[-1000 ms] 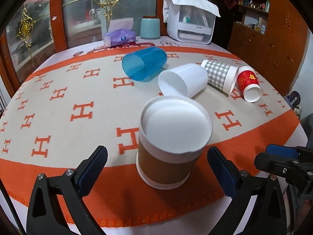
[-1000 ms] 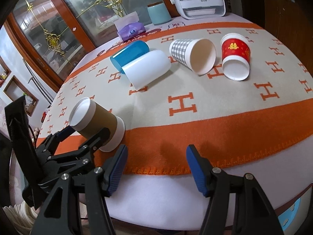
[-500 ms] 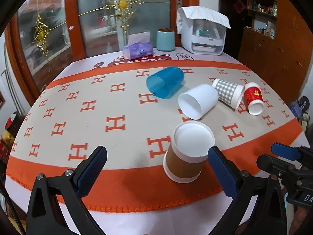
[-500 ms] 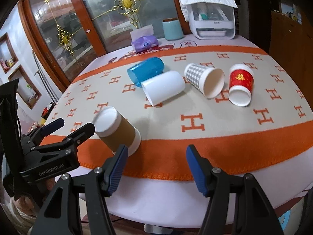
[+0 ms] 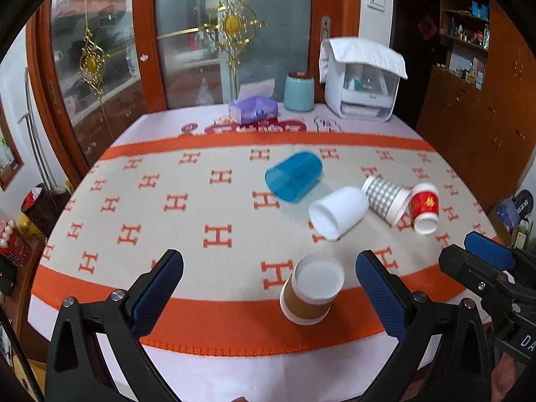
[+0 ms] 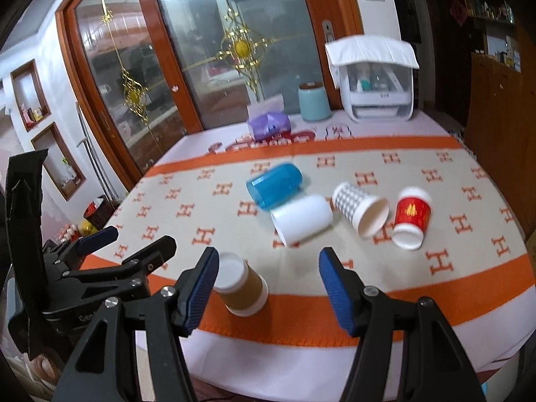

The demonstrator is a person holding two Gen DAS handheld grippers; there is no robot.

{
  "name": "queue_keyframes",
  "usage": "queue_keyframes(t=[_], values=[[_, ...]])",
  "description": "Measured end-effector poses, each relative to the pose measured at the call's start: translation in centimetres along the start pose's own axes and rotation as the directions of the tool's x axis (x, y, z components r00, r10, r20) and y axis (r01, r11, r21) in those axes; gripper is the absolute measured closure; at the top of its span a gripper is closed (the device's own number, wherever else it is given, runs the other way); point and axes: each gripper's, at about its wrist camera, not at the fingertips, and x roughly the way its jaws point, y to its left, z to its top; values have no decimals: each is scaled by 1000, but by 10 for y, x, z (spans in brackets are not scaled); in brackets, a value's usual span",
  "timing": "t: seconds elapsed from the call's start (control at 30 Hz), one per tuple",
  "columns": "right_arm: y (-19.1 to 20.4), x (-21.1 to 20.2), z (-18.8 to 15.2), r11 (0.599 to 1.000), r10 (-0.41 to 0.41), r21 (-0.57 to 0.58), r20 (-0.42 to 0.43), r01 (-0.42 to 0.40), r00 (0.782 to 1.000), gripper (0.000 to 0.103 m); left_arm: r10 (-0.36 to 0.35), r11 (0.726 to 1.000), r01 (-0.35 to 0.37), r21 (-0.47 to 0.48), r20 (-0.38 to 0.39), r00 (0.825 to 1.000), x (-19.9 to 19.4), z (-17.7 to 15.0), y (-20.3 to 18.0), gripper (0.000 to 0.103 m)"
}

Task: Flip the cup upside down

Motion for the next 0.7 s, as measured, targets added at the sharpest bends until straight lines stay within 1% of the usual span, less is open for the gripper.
queue_keyframes(t=[0.13, 0.27, 0.4, 0.57, 0.7], values=[[7, -12, 10, 1000, 6, -17, 40, -5, 999, 40, 15, 1000, -15, -18, 17, 1000, -14, 13, 0, 1], [10, -15, 14, 1000, 16, -20, 48, -15, 999, 40, 26, 999, -25, -34, 39, 999, -25, 22, 1, 1], [11, -15, 16, 1000, 16, -20, 49, -15, 999, 40, 65, 997, -64, -48, 34, 997, -27, 27, 1, 1], [11, -15, 17, 1000, 11, -23, 51, -10, 999, 40, 38, 998, -37, -54, 24, 999, -27, 28, 0, 1], [11, -17, 18, 1000, 9, -28, 57, -7, 998, 40, 30, 998, -29, -53, 26, 999, -28, 28, -3, 1]])
